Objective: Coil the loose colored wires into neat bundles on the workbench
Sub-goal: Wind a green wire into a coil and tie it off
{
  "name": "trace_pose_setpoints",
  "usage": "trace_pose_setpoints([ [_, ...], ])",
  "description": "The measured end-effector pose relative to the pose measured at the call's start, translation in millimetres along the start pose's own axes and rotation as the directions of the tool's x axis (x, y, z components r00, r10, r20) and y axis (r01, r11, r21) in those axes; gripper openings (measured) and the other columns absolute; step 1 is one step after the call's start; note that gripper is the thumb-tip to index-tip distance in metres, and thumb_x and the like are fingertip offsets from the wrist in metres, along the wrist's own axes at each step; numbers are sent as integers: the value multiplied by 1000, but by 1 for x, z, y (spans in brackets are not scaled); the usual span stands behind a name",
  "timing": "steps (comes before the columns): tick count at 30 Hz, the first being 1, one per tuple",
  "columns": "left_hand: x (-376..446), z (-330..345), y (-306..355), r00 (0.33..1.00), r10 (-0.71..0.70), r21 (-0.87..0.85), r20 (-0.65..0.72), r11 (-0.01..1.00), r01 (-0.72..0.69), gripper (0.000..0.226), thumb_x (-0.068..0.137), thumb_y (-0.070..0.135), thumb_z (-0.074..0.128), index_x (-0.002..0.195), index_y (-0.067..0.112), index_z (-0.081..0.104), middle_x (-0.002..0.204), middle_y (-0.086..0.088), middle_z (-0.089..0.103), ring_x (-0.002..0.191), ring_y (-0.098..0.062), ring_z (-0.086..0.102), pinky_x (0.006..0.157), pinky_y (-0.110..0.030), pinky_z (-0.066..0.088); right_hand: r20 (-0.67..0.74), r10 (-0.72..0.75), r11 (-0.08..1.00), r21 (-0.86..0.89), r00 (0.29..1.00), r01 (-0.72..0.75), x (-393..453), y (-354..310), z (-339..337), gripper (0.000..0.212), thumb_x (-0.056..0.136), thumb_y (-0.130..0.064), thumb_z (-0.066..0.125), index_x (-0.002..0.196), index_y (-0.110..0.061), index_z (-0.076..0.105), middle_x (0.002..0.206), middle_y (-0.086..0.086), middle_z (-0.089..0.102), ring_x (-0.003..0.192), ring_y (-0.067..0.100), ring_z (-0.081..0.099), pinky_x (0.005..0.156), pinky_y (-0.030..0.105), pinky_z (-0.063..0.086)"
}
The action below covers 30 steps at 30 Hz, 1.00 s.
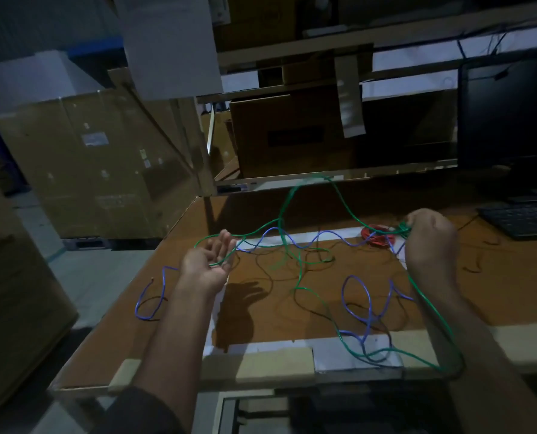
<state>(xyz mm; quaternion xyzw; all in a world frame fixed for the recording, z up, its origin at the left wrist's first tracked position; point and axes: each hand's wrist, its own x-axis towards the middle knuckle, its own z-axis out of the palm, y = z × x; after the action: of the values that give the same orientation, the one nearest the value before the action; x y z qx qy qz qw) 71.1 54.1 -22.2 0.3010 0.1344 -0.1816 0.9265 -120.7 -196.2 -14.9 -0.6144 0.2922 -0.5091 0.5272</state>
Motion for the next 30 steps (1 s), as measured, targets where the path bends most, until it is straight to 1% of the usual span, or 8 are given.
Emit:
trace_pose_setpoints([
  [4,4,-1,-5,978,193,302,74,931,-206,35,103,-7,25,96,10,54,117,-15,68,105,-25,68,99,-41,54,58,-41,999,22,998,39,3,13,0,31,97,-7,43,68,-12,53,68,6,46,67,19,41,60,35,33],
  [7,-2,-6,-17,880,344,666,327,577,-473,26,100,-6,41,99,14,57,111,-14,72,107,-28,69,92,-42,53,152,-96,994,-36,984,102,-4,14,11,31,98,-7,41,79,-16,64,77,9,60,77,23,53,68,35,38],
  [9,-9,-8,-24,814,243,762,527,290,-579,23,98,-3,56,111,16,59,117,-9,70,118,-27,65,88,-31,52,206,-96,994,-28,974,104,-9,13,19,30,98,-8,39,88,-17,65,86,18,62,79,23,54,69,35,38],
  [12,-17,-13,-20,795,-129,798,592,-38,-601,72,81,9,85,141,22,47,135,6,55,127,-6,53,87,-8,48,296,-161,980,-62,942,187,-13,11,29,30,100,-11,39,96,-24,66,97,9,61,79,15,54,67,32,39],
  [16,-30,-20,2,806,-368,779,463,-266,-568,143,44,54,99,161,35,20,156,13,34,147,-6,31,115,-28,35,324,-224,962,-81,919,263,-15,6,35,28,104,-10,39,104,-21,65,106,4,57,68,10,48,58,26,36],
  [22,-47,-15,16,810,-62,812,582,77,-578,127,58,70,87,160,20,29,155,4,46,138,-12,50,107,-30,47,323,-303,948,8,897,318,-23,-6,41,30,106,-10,37,103,-23,63,107,4,55,78,4,51,67,22,38],
  [26,-57,-4,10,722,33,699,691,221,-679,39,96,53,61,115,21,70,125,0,73,126,-18,63,107,-36,47,328,-332,942,74,885,326,-30,-16,45,31,107,-10,36,105,-25,63,111,-1,55,91,-7,54,75,11,42],
  [30,-75,-1,4,719,126,575,684,512,-637,45,106,43,41,76,13,56,73,-11,70,93,-25,75,87,-32,56,318,-282,958,152,905,245,-23,-16,49,33,106,-19,35,104,-35,63,107,6,55,75,6,49,62,27,42],
])
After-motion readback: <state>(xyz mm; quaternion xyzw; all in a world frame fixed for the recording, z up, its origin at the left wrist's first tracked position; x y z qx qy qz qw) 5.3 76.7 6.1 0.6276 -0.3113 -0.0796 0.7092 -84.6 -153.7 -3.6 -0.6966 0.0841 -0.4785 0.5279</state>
